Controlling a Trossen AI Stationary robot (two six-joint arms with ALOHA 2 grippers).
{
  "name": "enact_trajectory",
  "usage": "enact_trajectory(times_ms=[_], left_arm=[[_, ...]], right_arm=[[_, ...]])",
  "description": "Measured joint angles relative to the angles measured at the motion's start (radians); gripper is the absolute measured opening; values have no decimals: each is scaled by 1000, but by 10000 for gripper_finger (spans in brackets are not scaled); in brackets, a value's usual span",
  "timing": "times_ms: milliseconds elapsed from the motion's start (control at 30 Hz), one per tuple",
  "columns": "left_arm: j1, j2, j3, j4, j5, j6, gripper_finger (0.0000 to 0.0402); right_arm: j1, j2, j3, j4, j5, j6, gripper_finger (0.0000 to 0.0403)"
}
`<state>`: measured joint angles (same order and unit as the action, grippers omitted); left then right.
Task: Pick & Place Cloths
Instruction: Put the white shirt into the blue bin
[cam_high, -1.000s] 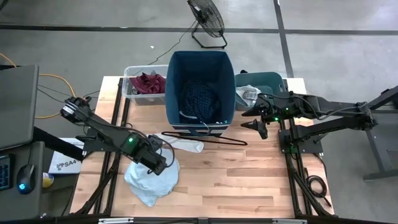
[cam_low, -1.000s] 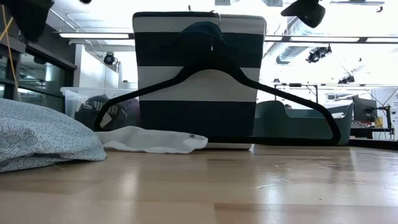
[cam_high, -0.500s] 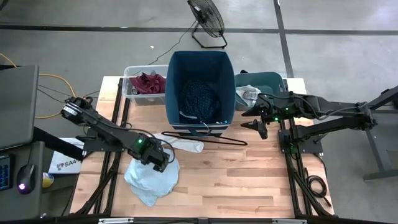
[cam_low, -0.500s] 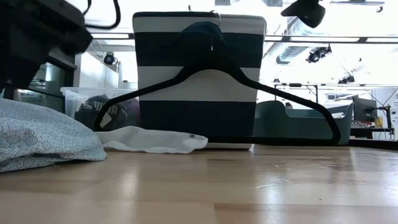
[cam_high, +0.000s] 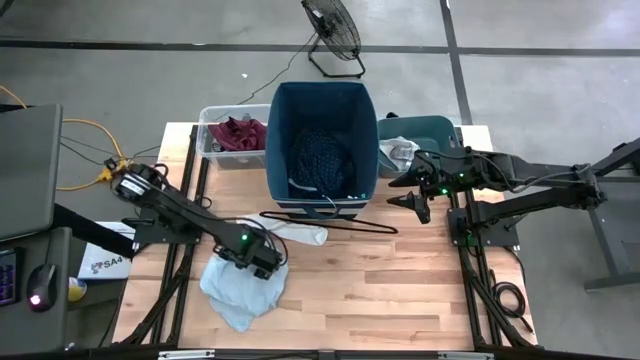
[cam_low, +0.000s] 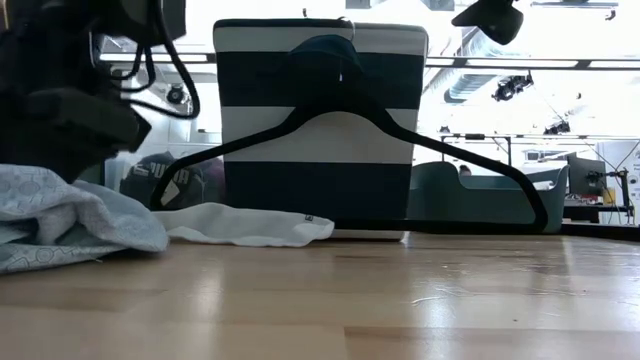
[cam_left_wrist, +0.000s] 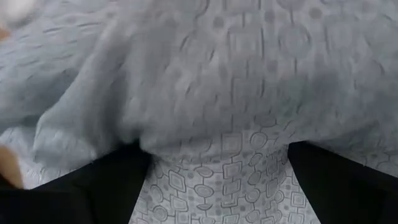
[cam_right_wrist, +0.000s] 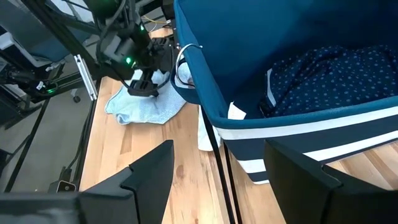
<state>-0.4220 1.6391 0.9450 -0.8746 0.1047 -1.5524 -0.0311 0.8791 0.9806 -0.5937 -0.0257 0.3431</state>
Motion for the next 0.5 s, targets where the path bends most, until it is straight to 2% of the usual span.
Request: enact_trajectory(times_ms=[333,500], left_arm=[[4,127,-15,64,28,11,375],[3,140,-15,57,18,13,336]], right_arm=[[0,0,0,0,0,0,237],[0,0,0,0,0,0,237]])
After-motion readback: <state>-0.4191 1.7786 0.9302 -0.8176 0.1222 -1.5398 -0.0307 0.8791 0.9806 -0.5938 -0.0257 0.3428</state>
